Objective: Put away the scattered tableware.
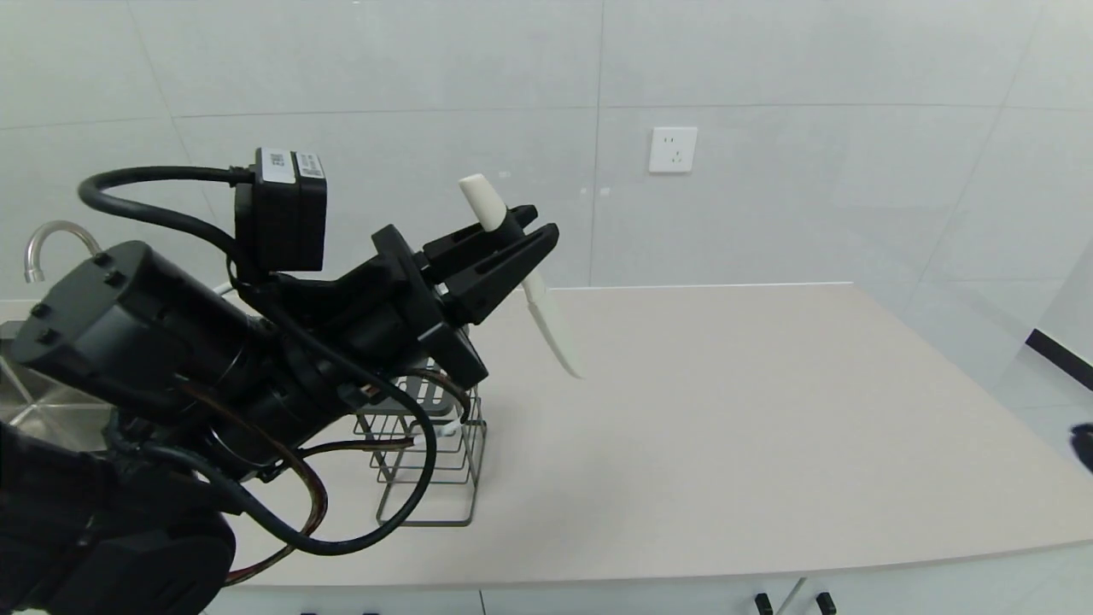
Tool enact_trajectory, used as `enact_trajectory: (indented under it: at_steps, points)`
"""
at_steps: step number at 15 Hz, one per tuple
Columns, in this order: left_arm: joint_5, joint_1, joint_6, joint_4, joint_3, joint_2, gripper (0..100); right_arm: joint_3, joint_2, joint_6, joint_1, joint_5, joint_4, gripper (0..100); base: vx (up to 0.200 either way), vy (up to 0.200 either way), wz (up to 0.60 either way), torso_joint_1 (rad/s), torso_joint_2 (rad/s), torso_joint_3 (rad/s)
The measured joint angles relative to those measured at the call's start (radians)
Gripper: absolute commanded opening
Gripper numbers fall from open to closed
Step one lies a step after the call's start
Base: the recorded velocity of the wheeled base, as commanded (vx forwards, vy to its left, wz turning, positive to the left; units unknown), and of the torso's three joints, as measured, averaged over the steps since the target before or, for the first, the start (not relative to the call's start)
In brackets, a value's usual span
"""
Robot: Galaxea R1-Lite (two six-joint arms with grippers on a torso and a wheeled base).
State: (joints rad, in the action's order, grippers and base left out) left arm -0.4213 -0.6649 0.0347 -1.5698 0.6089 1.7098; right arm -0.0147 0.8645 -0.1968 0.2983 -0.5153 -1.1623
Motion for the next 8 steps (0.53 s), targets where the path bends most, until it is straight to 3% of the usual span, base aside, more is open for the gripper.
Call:
enact_trajectory:
  at_steps: [3, 6, 8]
  points:
    - [0.003, 0.006, -0.055, 0.011, 0.003, -0.021, 0, 0.008, -0.334, -0.002, -0.079, 0.019, 0.236, 0, 0.000, 0.000, 0.00, 0.000, 0.00, 0.000]
    - [0.007, 0.010, -0.069, 0.022, 0.006, -0.029, 0, 0.013, -0.620, -0.002, -0.159, 0.061, 0.481, 0, 0.000, 0.000, 0.00, 0.000, 0.00, 0.000]
    - [0.009, 0.020, -0.094, 0.036, 0.007, -0.030, 0, 0.013, -0.703, 0.001, -0.216, 0.112, 0.542, 0, 0.000, 0.000, 0.00, 0.000, 0.00, 0.000]
